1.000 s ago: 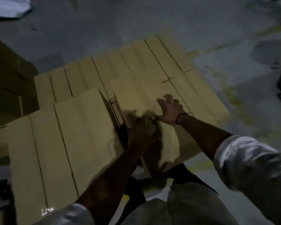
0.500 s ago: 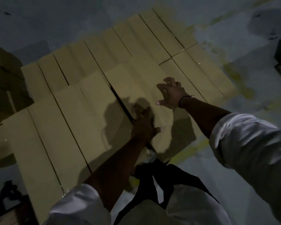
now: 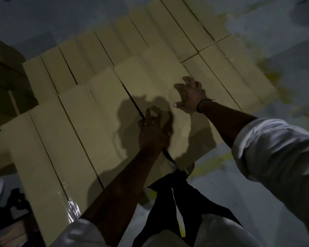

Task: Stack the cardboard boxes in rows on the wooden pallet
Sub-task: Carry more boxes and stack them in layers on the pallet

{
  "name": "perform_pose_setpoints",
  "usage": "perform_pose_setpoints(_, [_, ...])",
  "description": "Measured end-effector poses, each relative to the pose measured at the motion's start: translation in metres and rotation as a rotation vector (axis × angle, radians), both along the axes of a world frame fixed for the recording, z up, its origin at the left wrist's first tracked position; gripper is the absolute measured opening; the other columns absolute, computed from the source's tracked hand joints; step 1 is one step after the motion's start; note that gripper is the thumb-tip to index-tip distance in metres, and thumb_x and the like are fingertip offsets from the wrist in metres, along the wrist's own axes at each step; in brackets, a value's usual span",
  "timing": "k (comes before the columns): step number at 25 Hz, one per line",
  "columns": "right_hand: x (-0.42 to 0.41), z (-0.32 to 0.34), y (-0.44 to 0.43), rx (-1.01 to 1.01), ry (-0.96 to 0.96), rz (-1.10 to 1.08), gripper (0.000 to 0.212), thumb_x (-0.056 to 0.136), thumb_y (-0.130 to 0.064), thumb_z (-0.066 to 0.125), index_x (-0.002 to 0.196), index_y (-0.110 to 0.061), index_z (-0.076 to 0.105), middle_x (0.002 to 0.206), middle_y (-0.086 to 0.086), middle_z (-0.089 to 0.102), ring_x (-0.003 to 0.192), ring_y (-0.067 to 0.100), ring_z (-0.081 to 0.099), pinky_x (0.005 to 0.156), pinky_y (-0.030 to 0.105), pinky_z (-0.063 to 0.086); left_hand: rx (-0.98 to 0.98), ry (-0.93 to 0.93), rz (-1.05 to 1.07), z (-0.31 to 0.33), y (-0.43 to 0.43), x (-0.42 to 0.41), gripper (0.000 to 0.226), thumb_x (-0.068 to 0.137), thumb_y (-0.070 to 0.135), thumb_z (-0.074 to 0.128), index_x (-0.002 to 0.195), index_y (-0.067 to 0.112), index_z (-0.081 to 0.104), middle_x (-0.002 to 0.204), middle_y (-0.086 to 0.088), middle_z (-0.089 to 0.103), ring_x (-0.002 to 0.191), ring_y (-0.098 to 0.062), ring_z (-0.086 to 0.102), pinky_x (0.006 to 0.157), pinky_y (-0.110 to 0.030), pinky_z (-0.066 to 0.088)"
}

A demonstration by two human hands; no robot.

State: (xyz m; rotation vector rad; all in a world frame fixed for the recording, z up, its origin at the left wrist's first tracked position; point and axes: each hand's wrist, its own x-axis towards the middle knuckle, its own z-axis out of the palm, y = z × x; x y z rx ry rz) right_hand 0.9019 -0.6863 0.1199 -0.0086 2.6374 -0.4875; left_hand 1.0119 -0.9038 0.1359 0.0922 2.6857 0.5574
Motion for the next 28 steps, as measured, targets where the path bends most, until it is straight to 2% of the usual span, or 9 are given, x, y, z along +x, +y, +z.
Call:
perform_pose_setpoints(2, [0.003, 0.006, -0.003, 0.011, -0.015, 0.017, 0.086, 0.08, -0.059, 0.074, 0.152, -0.038, 0.031, 0.166, 0.0, 0.002, 0.147, 0.039, 0.008, 0.115, 0.061, 0.024, -0.042, -0.065, -0.001, 0.002, -0.012, 0.012, 0.078, 0.087, 0.049, 0.068, 0.154, 0.028, 0.034, 0.168, -0.005, 0.009, 0.149, -0.04, 0.016, 0.112, -0.048, 0.035])
perform_pose_setpoints(7, [0.061, 0.033, -0.015, 0.097, -0.117, -0.009, 0.083, 0.089, -0.053, 0.066, 0.156, -0.027, 0.025, 0.167, 0.007, -0.003, 0.151, 0.041, -0.001, 0.117, 0.063, 0.017, -0.094, -0.277, -0.24, 0.015, -0.031, 0.045, 0.093, 0.09, 0.045, 0.07, 0.161, 0.029, 0.013, 0.168, -0.012, -0.004, 0.152, -0.041, -0.004, 0.113, -0.056, 0.035])
perform_pose_setpoints(11, [0.159, 0.036, -0.034, 0.103, -0.215, -0.097, 0.094, 0.09, -0.05, 0.065, 0.16, -0.024, 0.008, 0.167, 0.007, -0.009, 0.152, 0.04, -0.006, 0.116, 0.064, 0.018, -0.114, -0.207, -0.381, 0.015, -0.031, 0.075, 0.084, 0.094, 0.05, 0.059, 0.161, 0.028, 0.012, 0.166, -0.018, -0.007, 0.15, -0.048, -0.003, 0.11, -0.06, 0.036])
perform_pose_setpoints(16, [0.258, 0.024, -0.064, 0.087, -0.185, -0.276, 0.088, 0.095, -0.042, 0.064, 0.16, -0.028, 0.006, 0.167, 0.008, -0.015, 0.152, 0.04, -0.011, 0.112, 0.066, 0.026, -0.284, -0.197, -0.669, 0.016, -0.032, 0.099, 0.104, 0.089, 0.057, 0.067, 0.161, 0.031, -0.002, 0.165, -0.016, -0.021, 0.149, -0.053, 0.0, 0.111, -0.061, 0.033])
perform_pose_setpoints(18, [0.276, 0.026, -0.071, 0.088, -0.174, -0.35, 0.082, 0.095, -0.038, 0.063, 0.159, -0.027, 0.013, 0.167, 0.009, -0.012, 0.151, 0.045, -0.002, 0.109, 0.061, 0.035, -0.281, -0.176, -0.706, 0.011, -0.039, 0.103, 0.102, 0.088, 0.057, 0.067, 0.161, 0.031, 0.001, 0.165, -0.014, -0.021, 0.148, -0.054, -0.001, 0.113, -0.063, 0.03])
perform_pose_setpoints(21, [0.278, 0.033, -0.071, -0.007, -0.16, -0.515, 0.066, 0.093, -0.032, 0.068, 0.149, -0.019, 0.035, 0.166, 0.015, -0.001, 0.141, 0.045, 0.032, 0.105, 0.049, 0.043, -0.315, -0.126, -0.789, 0.012, -0.044, 0.098, 0.091, 0.093, 0.056, 0.055, 0.161, 0.027, 0.002, 0.166, -0.014, -0.017, 0.148, -0.052, 0.004, 0.113, -0.063, 0.028])
perform_pose_setpoints(24, [0.274, 0.036, -0.067, -0.089, -0.144, -0.62, 0.071, 0.091, -0.033, 0.073, 0.149, -0.013, 0.037, 0.161, 0.019, 0.02, 0.138, 0.038, 0.039, 0.106, 0.041, 0.04, -0.384, -0.071, -0.882, 0.016, -0.046, 0.093, 0.093, 0.091, 0.057, 0.055, 0.161, 0.025, 0.003, 0.167, -0.013, -0.015, 0.149, -0.046, 0.004, 0.114, -0.058, 0.029])
perform_pose_setpoints(26, [0.273, 0.033, -0.068, -0.128, -0.13, -0.623, 0.074, 0.09, -0.031, 0.074, 0.15, -0.01, 0.037, 0.148, 0.02, 0.044, 0.13, 0.038, 0.047, 0.101, 0.042, 0.044, -0.364, -0.057, -0.863, 0.019, -0.049, 0.092, 0.095, 0.089, 0.05, 0.063, 0.161, 0.029, 0.006, 0.167, -0.011, -0.012, 0.145, -0.05, 0.015, 0.108, -0.055, 0.039])
perform_pose_setpoints(28, [0.27, 0.03, -0.074, -0.171, -0.094, -0.632, 0.055, 0.088, -0.028, 0.076, 0.13, -0.006, 0.048, 0.121, 0.02, 0.061, 0.11, 0.038, 0.059, 0.086, 0.043, 0.051, -0.363, -0.03, -0.889, 0.021, -0.05, 0.089, 0.102, 0.084, 0.051, 0.07, 0.161, 0.027, 0.008, 0.168, -0.012, -0.011, 0.141, -0.053, 0.024, 0.104, -0.054, 0.041])
